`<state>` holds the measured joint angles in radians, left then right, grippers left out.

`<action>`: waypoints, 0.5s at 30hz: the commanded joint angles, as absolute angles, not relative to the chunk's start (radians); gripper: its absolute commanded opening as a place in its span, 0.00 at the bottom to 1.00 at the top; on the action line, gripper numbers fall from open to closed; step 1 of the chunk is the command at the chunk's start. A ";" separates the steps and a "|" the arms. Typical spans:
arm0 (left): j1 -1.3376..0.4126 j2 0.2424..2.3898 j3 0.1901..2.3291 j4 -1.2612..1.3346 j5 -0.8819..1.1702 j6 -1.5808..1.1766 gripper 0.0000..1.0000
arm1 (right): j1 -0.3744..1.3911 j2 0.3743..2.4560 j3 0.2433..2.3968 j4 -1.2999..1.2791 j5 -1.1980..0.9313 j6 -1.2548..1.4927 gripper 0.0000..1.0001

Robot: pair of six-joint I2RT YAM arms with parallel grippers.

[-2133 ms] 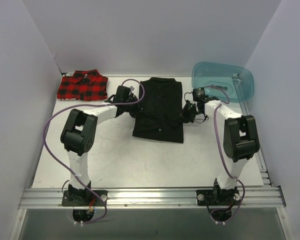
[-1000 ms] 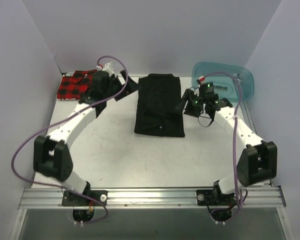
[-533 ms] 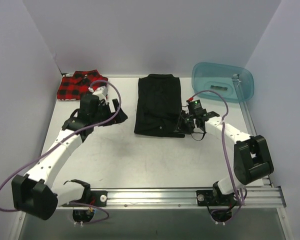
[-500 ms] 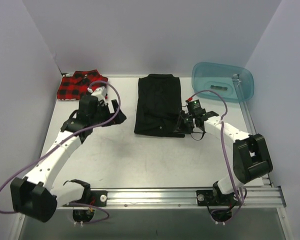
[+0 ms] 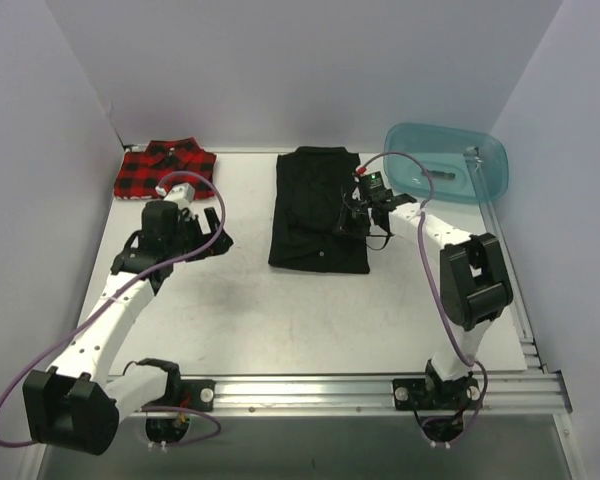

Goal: Fold and stack the long sleeve shirts
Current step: Fold the shirt

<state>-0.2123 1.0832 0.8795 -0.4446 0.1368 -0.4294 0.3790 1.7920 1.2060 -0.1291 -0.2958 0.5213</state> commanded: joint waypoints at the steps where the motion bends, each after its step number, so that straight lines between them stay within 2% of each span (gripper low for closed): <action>1: -0.187 1.080 0.879 -0.394 0.183 -0.416 0.96 | 0.364 1.854 1.334 -0.130 -0.285 0.486 0.23; 7: -0.149 1.088 0.871 -0.387 0.216 -0.422 0.97 | 0.345 2.006 1.494 -0.132 -0.278 0.451 0.24; 13: -0.124 1.095 0.868 -0.377 0.244 -0.431 0.97 | 0.313 1.950 1.563 -0.195 -0.220 0.377 0.27; 15: -0.115 1.097 0.867 -0.379 0.249 -0.433 0.96 | 0.316 1.879 1.520 -0.224 -0.201 0.344 0.29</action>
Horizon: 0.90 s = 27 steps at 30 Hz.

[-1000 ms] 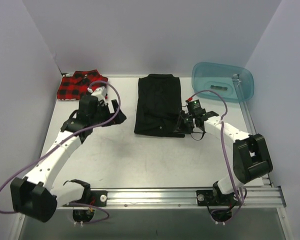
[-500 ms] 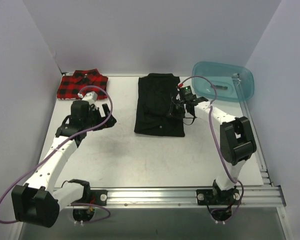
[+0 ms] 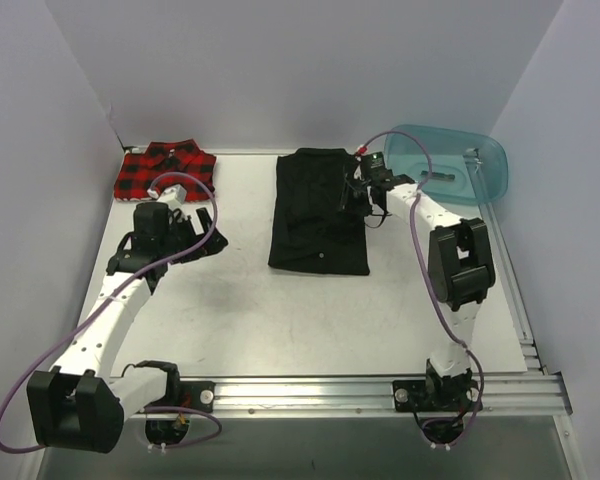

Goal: Fold and stack the long sleeve shirts
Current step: Fold the shirt

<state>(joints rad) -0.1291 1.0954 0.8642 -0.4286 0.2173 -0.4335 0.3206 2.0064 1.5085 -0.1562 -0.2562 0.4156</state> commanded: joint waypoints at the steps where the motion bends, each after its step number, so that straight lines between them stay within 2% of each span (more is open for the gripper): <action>1: -0.112 1.097 0.865 -0.379 0.249 -0.433 0.96 | 0.319 1.849 1.494 -0.222 -0.180 0.336 0.29; 7: -0.107 1.100 0.864 -0.379 0.256 -0.434 0.97 | 0.334 1.606 1.261 -0.181 -0.094 0.353 0.35; 12: -0.107 1.104 0.862 -0.379 0.262 -0.436 0.97 | 0.342 1.531 1.148 -0.173 -0.184 0.387 0.34; 19: -0.106 1.108 0.861 -0.379 0.264 -0.436 0.97 | 0.376 1.673 1.167 -0.120 -0.239 0.406 0.29; 27: -0.106 1.134 0.857 -0.377 0.276 -0.434 0.96 | 0.365 1.960 1.428 -0.045 -0.236 0.411 0.29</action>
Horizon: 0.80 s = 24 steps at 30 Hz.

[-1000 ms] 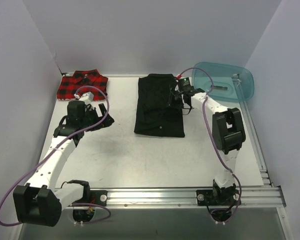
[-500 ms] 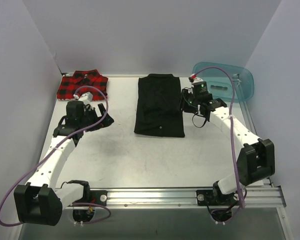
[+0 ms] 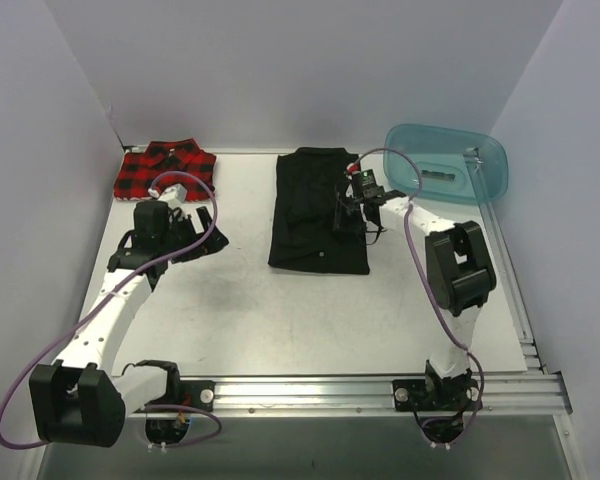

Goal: Fold and stack the long sleeve shirts
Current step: Fold the shirt

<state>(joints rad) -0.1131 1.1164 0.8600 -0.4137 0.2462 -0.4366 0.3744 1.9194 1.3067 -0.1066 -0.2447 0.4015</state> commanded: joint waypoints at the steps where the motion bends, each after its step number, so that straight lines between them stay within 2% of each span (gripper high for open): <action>1: -0.106 1.138 0.859 -0.377 0.281 -0.434 0.96 | 0.359 1.982 1.459 -0.043 -0.229 0.413 0.29; 5: -0.121 1.187 0.865 -0.367 0.301 -0.448 0.96 | 0.319 2.043 1.558 -0.041 -0.187 0.448 0.34; 9: -0.199 1.242 0.885 -0.347 0.301 -0.526 0.97 | 0.284 1.985 1.566 -0.070 -0.164 0.456 0.40; 14: -0.354 1.346 0.882 -0.191 0.229 -0.661 0.93 | 0.264 1.803 1.361 -0.124 -0.159 0.509 0.48; 19: -0.388 1.494 0.897 -0.071 0.236 -0.742 0.82 | 0.255 1.643 1.120 -0.120 -0.196 0.604 0.55; 24: -0.425 1.647 0.914 0.020 0.261 -0.753 0.79 | 0.244 1.536 0.906 -0.022 -0.287 0.698 0.58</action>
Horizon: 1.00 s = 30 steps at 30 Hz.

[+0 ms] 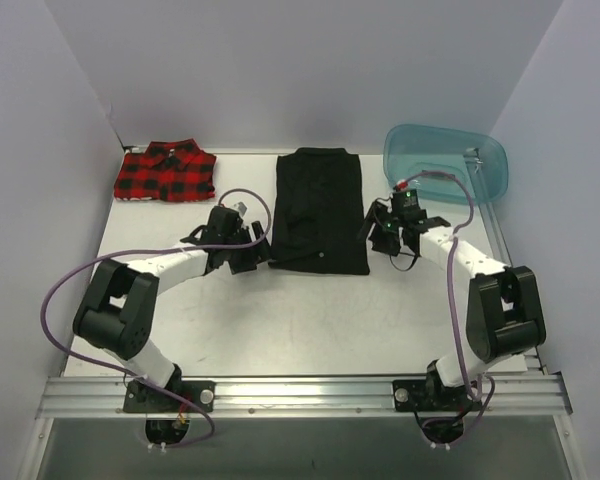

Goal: Fold and stack the long sleeve shirts
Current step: Fold the shirt

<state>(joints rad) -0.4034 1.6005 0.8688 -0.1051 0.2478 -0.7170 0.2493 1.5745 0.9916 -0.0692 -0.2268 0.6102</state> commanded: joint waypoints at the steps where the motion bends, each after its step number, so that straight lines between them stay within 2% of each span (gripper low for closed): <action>1: -0.428 1.663 0.911 0.032 0.267 -0.759 0.79 | 0.242 1.531 0.887 -0.008 -0.301 0.706 0.58; 11: -0.434 1.769 0.893 0.089 0.258 -0.776 0.73 | 0.226 1.583 0.750 0.173 -0.336 0.798 0.58; 16: -0.434 1.793 0.870 0.112 0.270 -0.776 0.49 | 0.225 1.629 0.720 0.176 -0.318 0.808 0.53; 18: -0.434 1.804 0.862 0.118 0.284 -0.776 0.34 | 0.225 1.640 0.707 0.175 -0.313 0.793 0.46; 19: -0.434 1.805 0.858 0.118 0.287 -0.775 0.23 | 0.225 1.644 0.706 0.163 -0.311 0.789 0.44; 21: -0.434 1.798 0.847 0.101 0.299 -0.770 0.12 | 0.230 1.649 0.698 0.147 -0.319 0.760 0.32; 22: -0.434 1.793 0.841 0.091 0.301 -0.767 0.10 | 0.233 1.643 0.699 0.121 -0.324 0.750 0.28; 23: -0.434 1.767 0.828 0.069 0.304 -0.767 0.08 | 0.238 1.640 0.698 0.109 -0.340 0.738 0.20; 25: -0.439 1.727 0.780 0.043 0.290 -0.765 0.04 | 0.256 1.623 0.695 0.056 -0.373 0.697 0.13; 26: -0.443 1.676 0.761 0.003 0.279 -0.762 0.04 | 0.268 1.614 0.693 0.031 -0.388 0.681 0.07; 30: -0.485 1.501 0.638 -0.138 0.226 -0.770 0.04 | 0.336 1.525 0.643 -0.086 -0.376 0.638 0.00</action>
<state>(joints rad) -0.4561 1.6241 0.7155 0.0341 0.2699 -0.7815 0.2890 1.5875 0.6933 0.1085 -0.3714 0.7048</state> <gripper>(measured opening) 0.105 0.028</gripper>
